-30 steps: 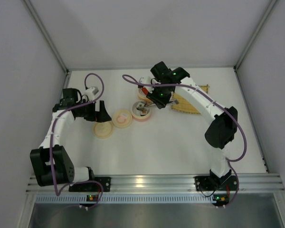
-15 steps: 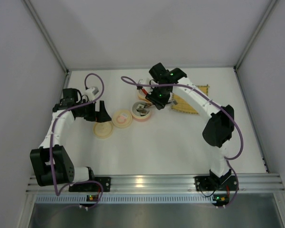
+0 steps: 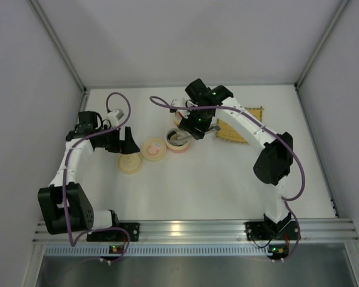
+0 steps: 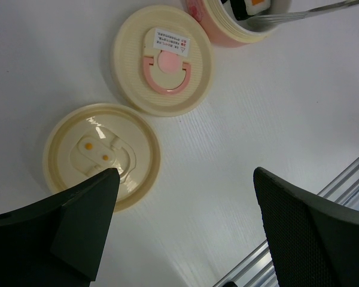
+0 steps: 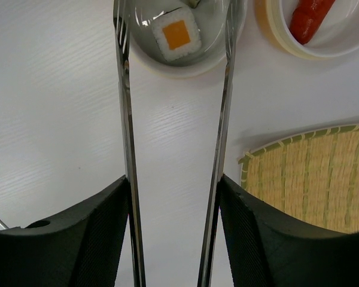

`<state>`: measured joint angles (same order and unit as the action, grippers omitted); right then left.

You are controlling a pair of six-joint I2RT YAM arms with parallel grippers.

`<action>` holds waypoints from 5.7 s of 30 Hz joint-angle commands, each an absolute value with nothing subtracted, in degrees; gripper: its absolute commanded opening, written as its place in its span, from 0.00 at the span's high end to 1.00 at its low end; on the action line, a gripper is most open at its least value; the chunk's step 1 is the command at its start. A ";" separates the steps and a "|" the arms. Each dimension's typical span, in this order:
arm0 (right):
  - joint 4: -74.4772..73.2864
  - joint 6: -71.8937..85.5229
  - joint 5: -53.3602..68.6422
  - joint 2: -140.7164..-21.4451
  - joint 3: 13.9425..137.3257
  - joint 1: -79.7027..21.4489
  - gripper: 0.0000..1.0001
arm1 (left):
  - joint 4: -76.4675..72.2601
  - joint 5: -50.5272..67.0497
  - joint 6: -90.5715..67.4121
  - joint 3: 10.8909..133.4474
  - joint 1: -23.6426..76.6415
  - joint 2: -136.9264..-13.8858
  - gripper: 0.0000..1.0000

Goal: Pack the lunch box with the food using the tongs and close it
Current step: Place the fake food in the packing box, then place the clamp on the plate, then pick up the box lid from the center of the board.

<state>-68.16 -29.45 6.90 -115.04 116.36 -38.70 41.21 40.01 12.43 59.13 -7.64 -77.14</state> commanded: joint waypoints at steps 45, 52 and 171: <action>-66.71 -64.59 34.98 -102.82 98.87 14.85 0.57 | 43.42 42.01 16.17 62.40 -9.67 -74.70 0.01; -62.85 -70.40 39.11 -107.57 99.40 17.49 0.59 | 43.33 40.96 16.78 63.02 -9.67 -76.46 0.02; -19.95 -48.51 10.20 -79.53 62.31 -50.27 0.01 | 50.17 17.65 10.72 69.16 -9.76 -100.11 1.00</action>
